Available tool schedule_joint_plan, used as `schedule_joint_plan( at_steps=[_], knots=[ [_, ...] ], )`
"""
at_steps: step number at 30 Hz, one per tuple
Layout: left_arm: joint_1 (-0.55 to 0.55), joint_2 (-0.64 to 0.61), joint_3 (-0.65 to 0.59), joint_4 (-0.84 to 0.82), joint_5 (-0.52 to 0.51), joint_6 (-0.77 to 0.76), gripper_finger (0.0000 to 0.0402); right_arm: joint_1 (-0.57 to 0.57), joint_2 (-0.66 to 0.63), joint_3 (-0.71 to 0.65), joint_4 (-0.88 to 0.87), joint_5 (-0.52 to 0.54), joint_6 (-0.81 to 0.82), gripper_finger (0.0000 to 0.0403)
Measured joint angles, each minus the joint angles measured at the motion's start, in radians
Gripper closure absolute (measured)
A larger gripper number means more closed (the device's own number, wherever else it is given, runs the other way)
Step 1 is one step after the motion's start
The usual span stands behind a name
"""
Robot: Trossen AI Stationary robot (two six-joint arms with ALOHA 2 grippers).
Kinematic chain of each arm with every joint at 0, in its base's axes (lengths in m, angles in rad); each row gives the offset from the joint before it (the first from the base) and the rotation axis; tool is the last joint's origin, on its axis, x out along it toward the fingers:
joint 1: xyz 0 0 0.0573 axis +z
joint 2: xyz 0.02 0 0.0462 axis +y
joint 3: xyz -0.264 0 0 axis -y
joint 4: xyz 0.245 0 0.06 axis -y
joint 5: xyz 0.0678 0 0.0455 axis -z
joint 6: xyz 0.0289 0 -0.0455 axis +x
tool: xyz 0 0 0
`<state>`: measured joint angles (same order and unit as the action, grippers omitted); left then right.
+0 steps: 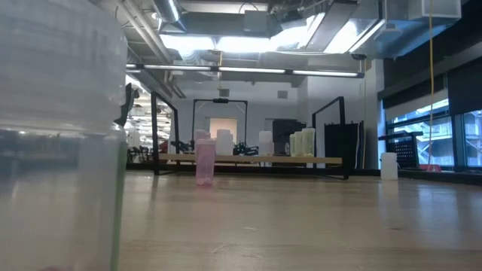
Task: Pick and place medicine bottles onto shelf by color
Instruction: Put the pink pill bottle on the shelf aligned with the other pink pill bottles
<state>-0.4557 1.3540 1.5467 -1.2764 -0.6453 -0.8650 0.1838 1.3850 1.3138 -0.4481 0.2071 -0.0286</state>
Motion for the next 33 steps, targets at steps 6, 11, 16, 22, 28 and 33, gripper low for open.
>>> schedule_joint_plan(
  at_steps=[6, 11, 16, 22, 28, 33],
  knots=[
    [0.000, 0.000, 0.000, -0.035, 0.001, 0.000, 0.0154, -0.049, 0.159, 0.119, -0.055, -0.138, -0.004, 0.0151],
    [-0.015, 0.000, 0.000, -0.065, 0.003, 0.002, 0.0154, -0.081, 0.283, 0.169, -0.067, -0.251, -0.034, 0.0151],
    [-0.039, 0.000, 0.000, -0.079, 0.003, 0.002, 0.0154, -0.107, 0.379, 0.191, -0.063, -0.262, -0.086, 0.0151],
    [-0.050, 0.000, 0.000, -0.083, 0.004, 0.001, 0.0154, -0.110, 0.460, 0.197, -0.047, -0.262, -0.136, 0.0151],
    [-0.049, 0.000, 0.000, -0.084, 0.004, 0.001, 0.0154, -0.110, 0.524, 0.197, -0.008, -0.262, -0.139, 0.0151],
    [-0.049, 0.000, 0.000, -0.085, 0.003, 0.001, 0.0154, -0.110, 0.573, 0.197, 0.022, -0.264, -0.141, 0.0151]
  ],
)
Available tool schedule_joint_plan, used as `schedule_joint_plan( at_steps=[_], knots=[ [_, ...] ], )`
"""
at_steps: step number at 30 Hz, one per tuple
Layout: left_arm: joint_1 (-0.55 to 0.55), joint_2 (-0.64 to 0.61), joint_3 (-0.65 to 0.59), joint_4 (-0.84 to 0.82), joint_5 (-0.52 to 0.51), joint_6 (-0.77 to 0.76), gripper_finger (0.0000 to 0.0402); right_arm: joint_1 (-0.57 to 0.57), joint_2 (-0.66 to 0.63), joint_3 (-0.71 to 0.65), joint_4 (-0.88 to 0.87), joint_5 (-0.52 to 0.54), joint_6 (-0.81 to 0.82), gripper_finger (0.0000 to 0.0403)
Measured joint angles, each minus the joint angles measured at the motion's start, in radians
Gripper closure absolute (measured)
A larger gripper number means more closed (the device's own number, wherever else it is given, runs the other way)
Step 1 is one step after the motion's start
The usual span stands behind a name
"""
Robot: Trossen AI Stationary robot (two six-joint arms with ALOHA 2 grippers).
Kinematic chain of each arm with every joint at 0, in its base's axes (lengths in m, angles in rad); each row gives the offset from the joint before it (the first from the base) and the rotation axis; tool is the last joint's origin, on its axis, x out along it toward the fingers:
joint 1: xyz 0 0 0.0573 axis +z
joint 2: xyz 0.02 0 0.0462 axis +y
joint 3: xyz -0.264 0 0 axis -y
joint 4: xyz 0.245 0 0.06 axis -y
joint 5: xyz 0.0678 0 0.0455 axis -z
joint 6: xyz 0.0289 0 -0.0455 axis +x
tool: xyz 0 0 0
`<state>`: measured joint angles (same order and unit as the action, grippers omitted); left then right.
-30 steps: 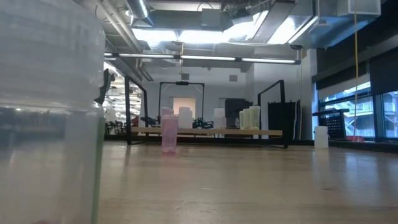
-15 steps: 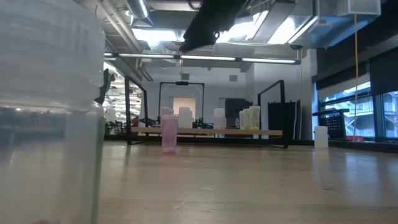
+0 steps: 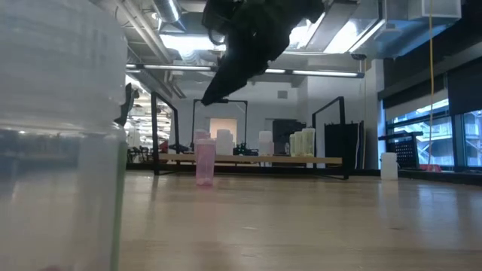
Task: Pick and place medicine bottles onto shelf by color
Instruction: Put the pink pill bottle on the shelf aligned with the other pink pill bottles
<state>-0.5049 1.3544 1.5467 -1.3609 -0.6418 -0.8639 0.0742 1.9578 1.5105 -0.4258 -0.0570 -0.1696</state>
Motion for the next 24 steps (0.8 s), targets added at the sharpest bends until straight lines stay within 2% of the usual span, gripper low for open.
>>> schedule_joint_plan(
  at_steps=[24],
  knots=[
    [0.000, 0.000, 0.000, 0.001, -0.001, -0.047, 0.0154, -0.009, 0.104, -0.001, 0.070, 0.013, -0.122, 0.0151]
  ],
)
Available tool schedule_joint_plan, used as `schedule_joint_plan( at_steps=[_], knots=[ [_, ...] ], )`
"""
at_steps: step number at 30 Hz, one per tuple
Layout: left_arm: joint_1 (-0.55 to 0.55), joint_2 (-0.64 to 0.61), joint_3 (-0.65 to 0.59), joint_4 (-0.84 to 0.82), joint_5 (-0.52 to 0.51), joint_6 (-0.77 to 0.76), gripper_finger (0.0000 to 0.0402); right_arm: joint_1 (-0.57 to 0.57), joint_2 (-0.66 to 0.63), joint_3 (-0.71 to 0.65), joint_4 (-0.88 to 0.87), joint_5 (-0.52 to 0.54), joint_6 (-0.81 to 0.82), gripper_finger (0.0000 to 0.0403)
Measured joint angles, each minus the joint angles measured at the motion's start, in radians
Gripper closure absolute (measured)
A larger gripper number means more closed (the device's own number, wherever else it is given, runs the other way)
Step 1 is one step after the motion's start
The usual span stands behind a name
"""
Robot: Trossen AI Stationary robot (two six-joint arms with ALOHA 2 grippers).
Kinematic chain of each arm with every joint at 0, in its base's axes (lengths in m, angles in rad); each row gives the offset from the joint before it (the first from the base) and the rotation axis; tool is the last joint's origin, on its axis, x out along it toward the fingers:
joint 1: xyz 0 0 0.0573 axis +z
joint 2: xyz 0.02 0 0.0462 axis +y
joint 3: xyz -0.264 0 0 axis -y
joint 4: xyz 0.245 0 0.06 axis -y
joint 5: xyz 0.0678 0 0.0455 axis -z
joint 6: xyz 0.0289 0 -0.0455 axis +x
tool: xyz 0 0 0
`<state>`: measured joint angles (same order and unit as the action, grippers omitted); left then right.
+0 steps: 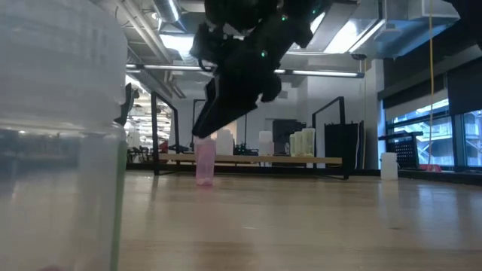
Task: Pick and place medicine bottles onto shelf by color
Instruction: Put the pink pill bottle on the shelf aligned with the other pink pill bottles
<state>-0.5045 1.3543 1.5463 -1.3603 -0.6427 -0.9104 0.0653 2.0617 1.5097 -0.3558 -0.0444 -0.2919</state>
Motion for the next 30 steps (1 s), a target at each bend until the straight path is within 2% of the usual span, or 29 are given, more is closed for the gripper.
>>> schedule_joint_plan(
  at_steps=[5, 13, 18, 26, 30],
  knots=[
    [0.000, 0.000, 0.000, 0.000, 0.001, -0.006, 0.0154, -0.003, 0.029, 0.000, 0.002, 0.000, -0.050, 0.0151],
    [0.000, 0.000, 0.000, 0.002, -0.003, -0.007, 0.0154, -0.003, 0.042, 0.000, 0.003, 0.010, -0.033, 0.0163],
    [0.000, 0.000, 0.000, 0.001, -0.007, -0.007, 0.0154, -0.003, 0.042, 0.000, 0.003, 0.010, -0.033, 0.0200],
    [0.000, 0.000, 0.000, -0.001, -0.008, -0.007, 0.0154, -0.003, 0.042, 0.000, 0.002, 0.010, -0.029, 0.0286],
    [0.000, 0.000, 0.000, -0.001, -0.008, -0.029, 0.0154, -0.003, 0.042, 0.000, 0.002, 0.016, 0.024, 0.0292]
  ],
)
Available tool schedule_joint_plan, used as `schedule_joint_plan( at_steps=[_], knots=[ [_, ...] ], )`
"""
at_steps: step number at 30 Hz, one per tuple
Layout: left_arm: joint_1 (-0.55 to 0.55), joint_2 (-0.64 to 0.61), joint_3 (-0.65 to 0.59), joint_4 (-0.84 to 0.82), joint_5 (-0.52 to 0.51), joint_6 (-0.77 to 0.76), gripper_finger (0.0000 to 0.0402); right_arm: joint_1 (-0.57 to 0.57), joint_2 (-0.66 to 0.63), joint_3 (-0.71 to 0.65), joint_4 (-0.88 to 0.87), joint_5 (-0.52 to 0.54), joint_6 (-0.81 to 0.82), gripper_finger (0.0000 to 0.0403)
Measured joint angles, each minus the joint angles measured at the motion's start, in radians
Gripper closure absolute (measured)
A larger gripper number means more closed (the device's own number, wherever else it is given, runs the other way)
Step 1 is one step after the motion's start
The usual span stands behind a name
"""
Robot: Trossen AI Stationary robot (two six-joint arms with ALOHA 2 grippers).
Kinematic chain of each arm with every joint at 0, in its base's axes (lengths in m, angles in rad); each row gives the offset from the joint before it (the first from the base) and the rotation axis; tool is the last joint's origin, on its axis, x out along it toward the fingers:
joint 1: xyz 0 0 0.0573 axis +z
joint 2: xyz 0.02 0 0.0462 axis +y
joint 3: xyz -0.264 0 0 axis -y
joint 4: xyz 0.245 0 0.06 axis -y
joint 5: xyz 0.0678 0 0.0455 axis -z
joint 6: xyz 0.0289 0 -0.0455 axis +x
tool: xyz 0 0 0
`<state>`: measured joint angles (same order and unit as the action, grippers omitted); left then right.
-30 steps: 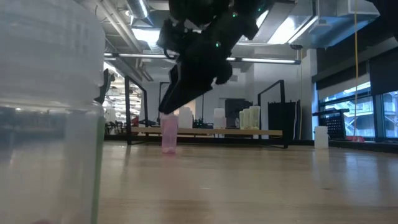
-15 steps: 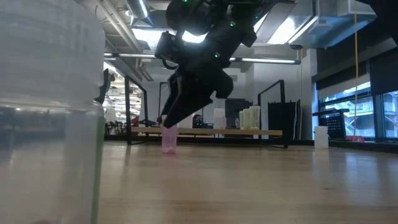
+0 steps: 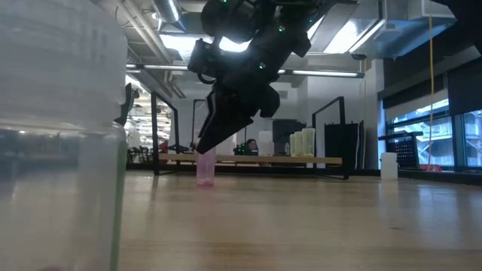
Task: Pick and place medicine bottles onto shelf by color
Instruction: Put the pink pill bottle on the shelf aligned with the other pink pill bottles
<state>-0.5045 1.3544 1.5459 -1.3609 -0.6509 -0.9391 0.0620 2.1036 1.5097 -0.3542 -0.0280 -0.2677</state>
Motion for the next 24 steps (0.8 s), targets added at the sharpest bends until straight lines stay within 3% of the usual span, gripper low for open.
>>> schedule_joint_plan(
  at_steps=[8, 14, 24],
  knots=[
    [0.000, 0.000, 0.000, 0.000, 0.001, -0.004, 0.0154, 0.000, 0.000, 0.000, 0.008, 0.008, 0.062, 0.0270],
    [0.000, 0.000, 0.000, 0.000, 0.001, -0.002, 0.0154, -0.014, 0.000, 0.025, 0.007, 0.008, 0.127, 0.0286],
    [0.000, 0.000, 0.000, -0.019, 0.001, 0.006, 0.0154, -0.128, 0.000, 0.296, -0.162, 0.011, 0.270, 0.0279]
  ],
)
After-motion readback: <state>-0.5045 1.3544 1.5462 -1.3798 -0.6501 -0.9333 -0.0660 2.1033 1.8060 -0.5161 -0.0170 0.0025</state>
